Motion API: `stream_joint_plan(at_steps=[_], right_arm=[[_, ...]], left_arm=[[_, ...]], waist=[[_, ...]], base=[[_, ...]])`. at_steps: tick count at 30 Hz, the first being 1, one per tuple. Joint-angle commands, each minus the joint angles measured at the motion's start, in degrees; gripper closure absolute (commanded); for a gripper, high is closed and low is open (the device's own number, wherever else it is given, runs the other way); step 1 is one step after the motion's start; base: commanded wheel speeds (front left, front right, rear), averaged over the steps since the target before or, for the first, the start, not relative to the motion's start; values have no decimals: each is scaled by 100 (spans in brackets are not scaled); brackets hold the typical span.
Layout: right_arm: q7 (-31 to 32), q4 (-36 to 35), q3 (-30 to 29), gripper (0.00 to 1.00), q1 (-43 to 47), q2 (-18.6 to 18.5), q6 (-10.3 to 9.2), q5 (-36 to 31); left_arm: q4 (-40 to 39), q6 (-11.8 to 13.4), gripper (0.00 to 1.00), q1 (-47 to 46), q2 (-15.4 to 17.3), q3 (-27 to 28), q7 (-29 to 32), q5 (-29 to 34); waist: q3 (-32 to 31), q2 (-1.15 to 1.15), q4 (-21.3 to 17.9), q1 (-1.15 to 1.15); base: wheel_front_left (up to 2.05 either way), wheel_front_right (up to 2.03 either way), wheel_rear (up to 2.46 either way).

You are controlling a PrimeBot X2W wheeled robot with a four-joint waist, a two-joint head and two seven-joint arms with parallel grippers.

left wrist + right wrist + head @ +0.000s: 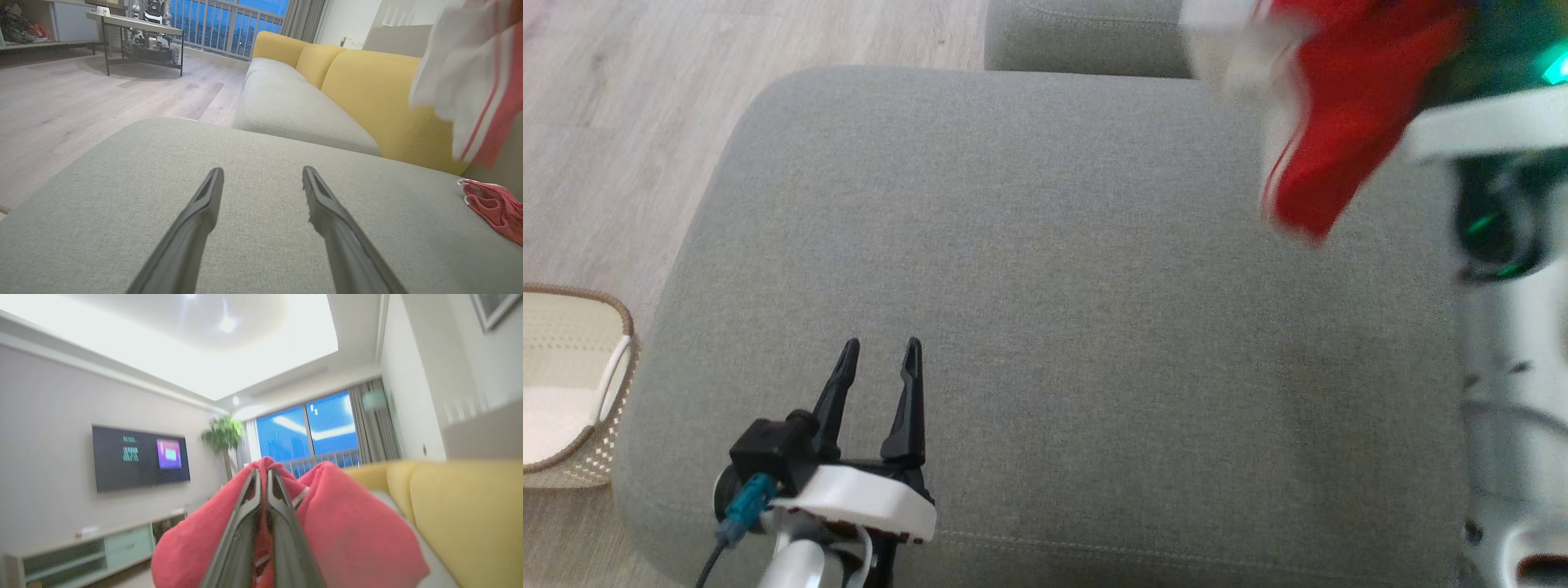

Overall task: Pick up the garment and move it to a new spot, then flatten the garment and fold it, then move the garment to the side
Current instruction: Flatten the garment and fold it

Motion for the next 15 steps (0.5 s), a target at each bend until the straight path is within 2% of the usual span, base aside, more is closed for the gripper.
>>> stream_joint_plan(at_steps=[1,4,6,7,9,15], right_arm=[[-93,-400,-34,100,-150,141,-2,60],[-16,-496,-156,100,70,219,-2,41],[561,115,-322,100,387,248,-2,-75],[561,115,-322,100,387,248,-2,-75],[944,691,-396,100,588,261,-2,-223],[1256,1800,-106,100,657,271,-2,-482]], left_arm=[[-211,25,0,-132,2,183,-70,-11],[-249,33,0,-113,2,157,-70,-41],[-270,42,0,-127,2,118,-70,-68],[-270,42,0,-127,2,118,-70,-68],[-287,46,0,-168,2,57,-70,-97],[-286,80,0,-304,2,-9,-70,-161]], waist=[[-6,0,38,1],[62,0,99,1],[141,0,150,1],[141,0,150,1],[237,0,218,1],[485,0,337,1]], base=[[0,0,0],[0,0,0],[0,0,0],[0,0,0],[0,0,0],[0,0,0]])
